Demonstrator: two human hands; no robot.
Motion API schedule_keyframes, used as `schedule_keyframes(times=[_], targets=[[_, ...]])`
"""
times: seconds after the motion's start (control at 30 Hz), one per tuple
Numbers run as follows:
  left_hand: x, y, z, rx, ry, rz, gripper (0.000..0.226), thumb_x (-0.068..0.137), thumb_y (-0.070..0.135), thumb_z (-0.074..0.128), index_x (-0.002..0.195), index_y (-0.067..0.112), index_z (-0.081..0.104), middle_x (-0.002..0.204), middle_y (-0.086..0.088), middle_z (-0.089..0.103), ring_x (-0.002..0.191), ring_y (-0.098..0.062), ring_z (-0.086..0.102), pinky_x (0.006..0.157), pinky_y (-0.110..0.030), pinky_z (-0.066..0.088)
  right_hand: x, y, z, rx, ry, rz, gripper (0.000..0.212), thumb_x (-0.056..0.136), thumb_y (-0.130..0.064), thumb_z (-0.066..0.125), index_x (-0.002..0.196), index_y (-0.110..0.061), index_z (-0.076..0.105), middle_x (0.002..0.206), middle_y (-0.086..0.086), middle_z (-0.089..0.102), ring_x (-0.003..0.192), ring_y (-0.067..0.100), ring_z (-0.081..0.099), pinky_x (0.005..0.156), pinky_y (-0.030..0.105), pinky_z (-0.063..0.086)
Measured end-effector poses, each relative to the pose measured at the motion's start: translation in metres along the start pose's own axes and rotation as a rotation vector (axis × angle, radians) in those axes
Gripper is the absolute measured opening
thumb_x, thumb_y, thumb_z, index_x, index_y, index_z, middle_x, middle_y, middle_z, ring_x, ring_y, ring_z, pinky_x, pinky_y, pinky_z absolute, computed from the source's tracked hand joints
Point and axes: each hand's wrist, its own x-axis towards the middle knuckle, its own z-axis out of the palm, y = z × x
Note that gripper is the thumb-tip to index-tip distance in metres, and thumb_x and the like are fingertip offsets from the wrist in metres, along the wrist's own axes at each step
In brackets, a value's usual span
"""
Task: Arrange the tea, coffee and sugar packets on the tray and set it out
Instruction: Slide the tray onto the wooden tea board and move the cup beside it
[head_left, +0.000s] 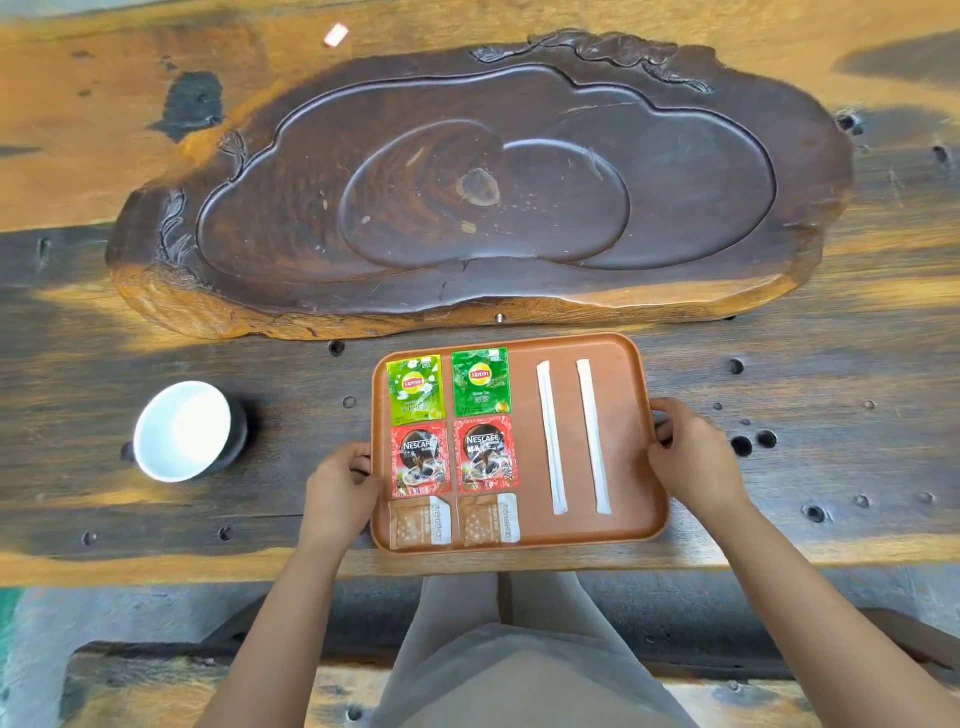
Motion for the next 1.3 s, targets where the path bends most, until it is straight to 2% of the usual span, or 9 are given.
schedule_keyframes(times=[0.17,0.3,0.43,0.63,0.7,0.83,1.0,1.17,1.3], targets=[[-0.015,0.002,-0.015,-0.047,0.006,0.038,0.031,0.080,-0.004,0.051,0.090,0.022,0.065,0.080,-0.003,0.067,0.075,-0.018,0.064,0.062,-0.031,0.052,-0.013,-0.002,-0.014,0.073,-0.023,0.026,0.046,0.078,0.004,0.050,0.117,-0.018,0.057,0.076,0.003,0.059,0.083,0.031,0.059,0.062,0.034,0.045],[-0.025,0.005,-0.036,-0.098,0.029,0.069,0.037,0.079,-0.006,0.050,0.092,0.024,0.068,0.078,-0.003,0.069,0.074,-0.012,0.062,0.064,-0.025,0.049,-0.020,-0.008,-0.030,0.149,-0.012,0.000,0.045,0.078,0.003,0.052,0.116,-0.019,0.059,0.076,0.002,0.060,0.076,0.026,0.059,0.061,0.029,0.039],[-0.026,0.019,-0.064,-0.182,0.016,0.146,0.040,0.081,-0.006,0.054,0.096,0.029,0.068,0.079,-0.003,0.070,0.073,-0.010,0.062,0.067,-0.020,0.046,-0.013,-0.023,-0.048,0.195,-0.008,-0.037,0.044,0.079,0.002,0.053,0.117,-0.020,0.059,0.077,0.002,0.063,0.074,0.028,0.063,0.065,0.032,0.047],[0.014,0.059,-0.101,-0.223,0.053,0.253,0.042,0.079,-0.009,0.056,0.095,0.027,0.069,0.075,0.000,0.069,0.059,0.005,0.059,0.059,-0.005,0.046,0.029,-0.071,-0.074,0.238,0.047,-0.144,0.044,0.077,0.004,0.054,0.115,-0.018,0.062,0.074,0.004,0.061,0.079,0.034,0.063,0.080,0.053,0.053],[0.036,0.075,-0.112,-0.201,0.060,0.285,0.040,0.078,-0.010,0.056,0.096,0.023,0.071,0.074,-0.002,0.068,0.061,0.001,0.057,0.066,-0.010,0.048,0.051,-0.089,-0.082,0.213,0.065,-0.183,0.044,0.076,0.004,0.053,0.114,-0.017,0.063,0.072,0.004,0.061,0.079,0.035,0.063,0.082,0.051,0.053],[0.090,0.108,-0.130,-0.162,0.048,0.298,0.036,0.079,-0.008,0.058,0.106,0.011,0.069,0.080,-0.014,0.067,0.069,-0.018,0.057,0.080,-0.036,0.050,0.102,-0.126,-0.093,0.175,0.132,-0.211,0.043,0.076,0.001,0.051,0.110,-0.021,0.065,0.078,0.009,0.065,0.082,0.037,0.065,0.085,0.051,0.052],[0.161,0.142,-0.134,-0.136,0.080,0.302,0.034,0.080,-0.005,0.059,0.109,0.011,0.068,0.091,-0.020,0.070,0.082,-0.030,0.064,0.089,-0.043,0.052,0.167,-0.157,-0.092,0.131,0.187,-0.231,0.041,0.080,-0.001,0.050,0.113,-0.021,0.064,0.086,0.014,0.070,0.085,0.038,0.065,0.086,0.044,0.052],[0.212,0.157,-0.120,-0.164,0.047,0.294,0.032,0.081,-0.006,0.058,0.107,0.011,0.068,0.089,-0.017,0.070,0.079,-0.023,0.063,0.087,-0.039,0.053,0.214,-0.163,-0.082,0.108,0.222,-0.171,0.042,0.079,-0.003,0.053,0.115,-0.022,0.063,0.077,0.005,0.065,0.090,0.030,0.062,0.080,0.033,0.046],[0.230,0.157,-0.110,-0.164,0.031,0.280,0.035,0.082,-0.003,0.056,0.097,0.025,0.069,0.090,-0.013,0.073,0.087,-0.025,0.068,0.086,-0.041,0.055,0.228,-0.162,-0.075,0.094,0.222,-0.148,0.042,0.080,-0.003,0.050,0.114,-0.023,0.063,0.075,0.007,0.068,0.089,0.030,0.062,0.078,0.033,0.047]])
